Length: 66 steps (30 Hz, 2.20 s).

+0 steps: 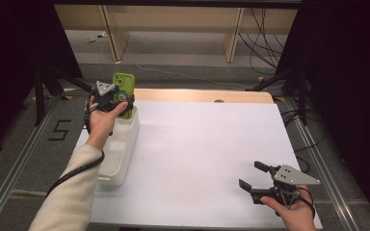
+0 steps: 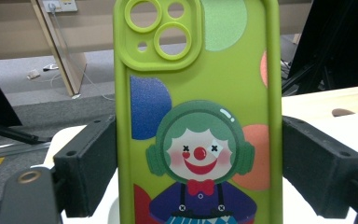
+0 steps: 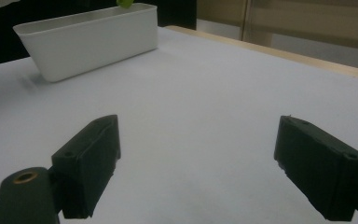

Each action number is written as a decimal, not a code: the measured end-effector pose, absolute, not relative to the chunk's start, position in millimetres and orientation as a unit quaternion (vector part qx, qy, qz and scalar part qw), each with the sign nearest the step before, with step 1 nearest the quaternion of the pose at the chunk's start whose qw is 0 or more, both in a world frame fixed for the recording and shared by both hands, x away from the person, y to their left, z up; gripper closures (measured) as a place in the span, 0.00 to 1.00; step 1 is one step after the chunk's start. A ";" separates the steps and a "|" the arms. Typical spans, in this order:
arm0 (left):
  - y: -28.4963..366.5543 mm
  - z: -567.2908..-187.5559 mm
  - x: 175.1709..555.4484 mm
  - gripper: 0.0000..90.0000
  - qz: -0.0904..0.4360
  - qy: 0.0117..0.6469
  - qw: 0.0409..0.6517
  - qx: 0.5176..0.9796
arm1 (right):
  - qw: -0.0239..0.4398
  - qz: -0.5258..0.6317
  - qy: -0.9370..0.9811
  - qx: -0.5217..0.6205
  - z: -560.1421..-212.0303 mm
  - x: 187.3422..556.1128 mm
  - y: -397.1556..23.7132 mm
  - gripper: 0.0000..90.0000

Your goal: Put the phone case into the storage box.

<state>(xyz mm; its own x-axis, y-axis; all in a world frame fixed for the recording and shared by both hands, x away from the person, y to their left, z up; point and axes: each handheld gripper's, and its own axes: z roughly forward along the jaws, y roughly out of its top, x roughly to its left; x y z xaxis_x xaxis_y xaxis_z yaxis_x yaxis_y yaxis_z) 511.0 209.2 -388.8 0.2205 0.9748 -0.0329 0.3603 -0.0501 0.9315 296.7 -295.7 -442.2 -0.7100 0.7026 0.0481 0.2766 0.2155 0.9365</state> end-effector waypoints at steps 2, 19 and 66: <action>208.9 -390.1 511.8 0.18 0.341 0.524 0.448 0.639 | 0.199 0.536 0.754 0.325 -442.2 296.7 -295.7 0.17; 206.4 -399.4 517.4 0.18 0.345 0.516 0.445 0.646 | 0.198 0.534 0.755 0.325 -442.9 296.7 -295.7 0.17; 207.4 -415.3 520.0 0.18 0.338 0.521 0.436 0.652 | 0.196 0.535 0.754 0.327 -444.4 298.2 -295.6 0.18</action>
<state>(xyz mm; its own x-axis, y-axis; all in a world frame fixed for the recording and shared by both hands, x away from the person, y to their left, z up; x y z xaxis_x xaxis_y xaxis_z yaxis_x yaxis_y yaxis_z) 520.0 207.4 -415.3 0.2298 0.9731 -0.0136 0.3841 -0.0779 0.9200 298.2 -295.6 -444.4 -0.7095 0.7026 0.0547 0.2844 0.2144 0.9344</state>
